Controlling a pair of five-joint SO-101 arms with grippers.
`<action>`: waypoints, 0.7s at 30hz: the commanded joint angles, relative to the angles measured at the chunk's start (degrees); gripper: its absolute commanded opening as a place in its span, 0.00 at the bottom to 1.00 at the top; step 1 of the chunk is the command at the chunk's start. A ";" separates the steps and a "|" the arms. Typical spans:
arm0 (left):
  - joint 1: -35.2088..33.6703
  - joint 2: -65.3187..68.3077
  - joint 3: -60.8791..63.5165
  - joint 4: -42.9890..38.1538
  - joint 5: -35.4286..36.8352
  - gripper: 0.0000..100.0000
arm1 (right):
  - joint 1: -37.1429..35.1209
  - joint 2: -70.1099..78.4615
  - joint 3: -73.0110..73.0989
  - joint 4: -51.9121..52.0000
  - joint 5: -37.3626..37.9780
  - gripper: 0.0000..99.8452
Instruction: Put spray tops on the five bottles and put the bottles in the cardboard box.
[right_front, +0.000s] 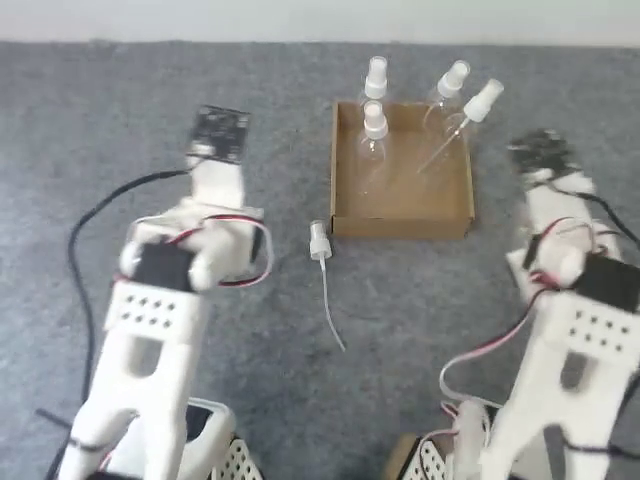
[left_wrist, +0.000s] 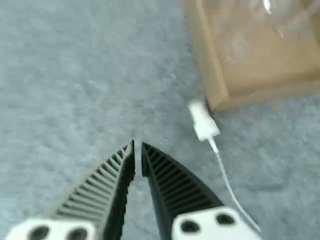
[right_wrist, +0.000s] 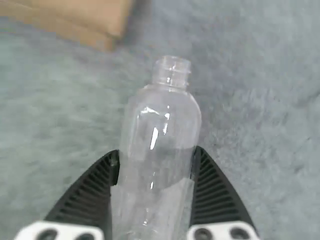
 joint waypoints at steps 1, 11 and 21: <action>2.73 5.36 -1.01 -3.69 1.05 0.09 | 8.48 7.34 10.11 -19.38 1.41 0.01; 2.73 20.57 -2.33 -12.84 1.14 0.23 | 14.55 22.81 11.60 -33.01 5.80 0.01; 4.04 32.44 -8.13 -16.88 1.14 0.23 | 16.48 30.90 11.78 -39.69 11.16 0.01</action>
